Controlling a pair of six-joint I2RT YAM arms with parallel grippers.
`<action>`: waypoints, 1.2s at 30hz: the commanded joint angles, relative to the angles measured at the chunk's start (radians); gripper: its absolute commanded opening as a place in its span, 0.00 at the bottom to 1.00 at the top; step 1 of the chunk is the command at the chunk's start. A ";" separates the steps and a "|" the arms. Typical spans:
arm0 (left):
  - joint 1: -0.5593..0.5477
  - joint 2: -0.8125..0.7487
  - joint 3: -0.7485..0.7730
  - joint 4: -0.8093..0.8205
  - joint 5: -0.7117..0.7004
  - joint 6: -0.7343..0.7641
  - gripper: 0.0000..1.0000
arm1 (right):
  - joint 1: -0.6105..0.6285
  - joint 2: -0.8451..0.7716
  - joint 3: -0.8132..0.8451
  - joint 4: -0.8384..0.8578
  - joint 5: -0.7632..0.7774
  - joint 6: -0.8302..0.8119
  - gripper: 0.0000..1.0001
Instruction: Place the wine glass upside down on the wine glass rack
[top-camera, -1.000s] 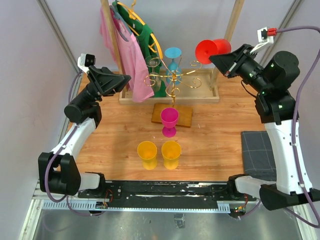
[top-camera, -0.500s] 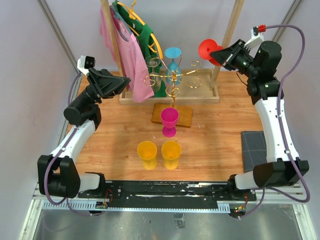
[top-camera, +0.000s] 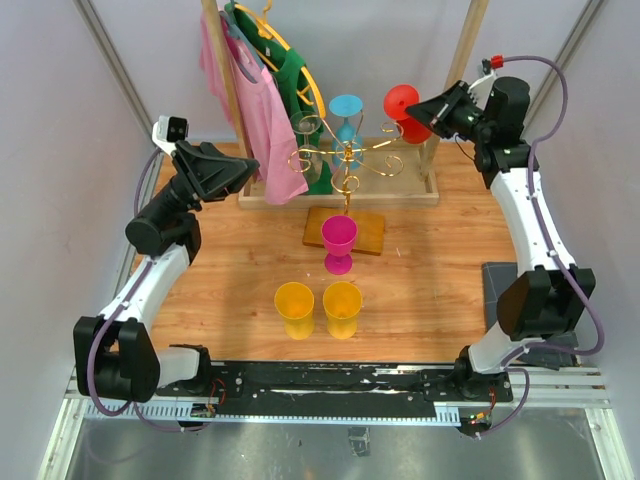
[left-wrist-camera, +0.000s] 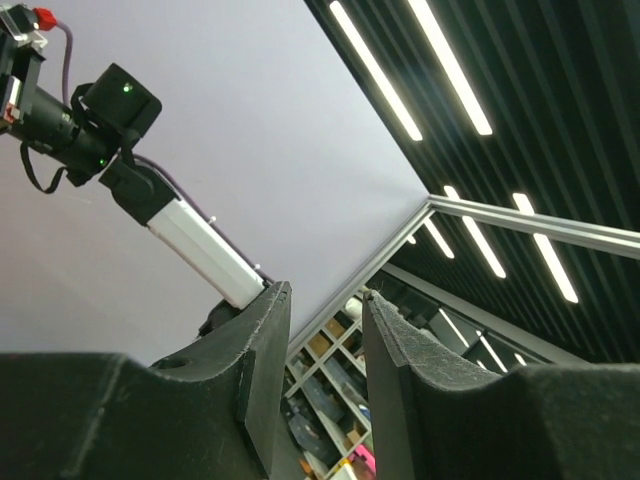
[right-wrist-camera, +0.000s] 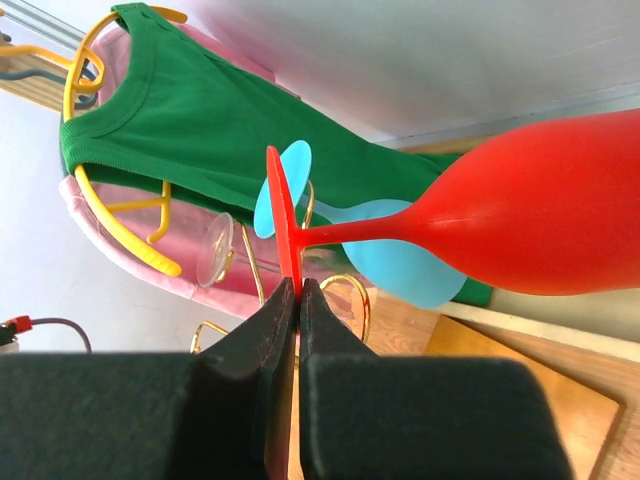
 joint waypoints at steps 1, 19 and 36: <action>0.010 -0.027 -0.022 0.202 0.010 0.001 0.39 | -0.014 0.030 0.058 0.102 -0.058 0.069 0.01; 0.010 -0.043 -0.016 0.155 0.029 0.032 0.39 | 0.040 0.124 0.114 0.091 -0.230 0.114 0.01; 0.010 -0.048 -0.012 0.123 0.038 0.057 0.39 | 0.063 0.088 0.069 0.041 -0.362 0.122 0.01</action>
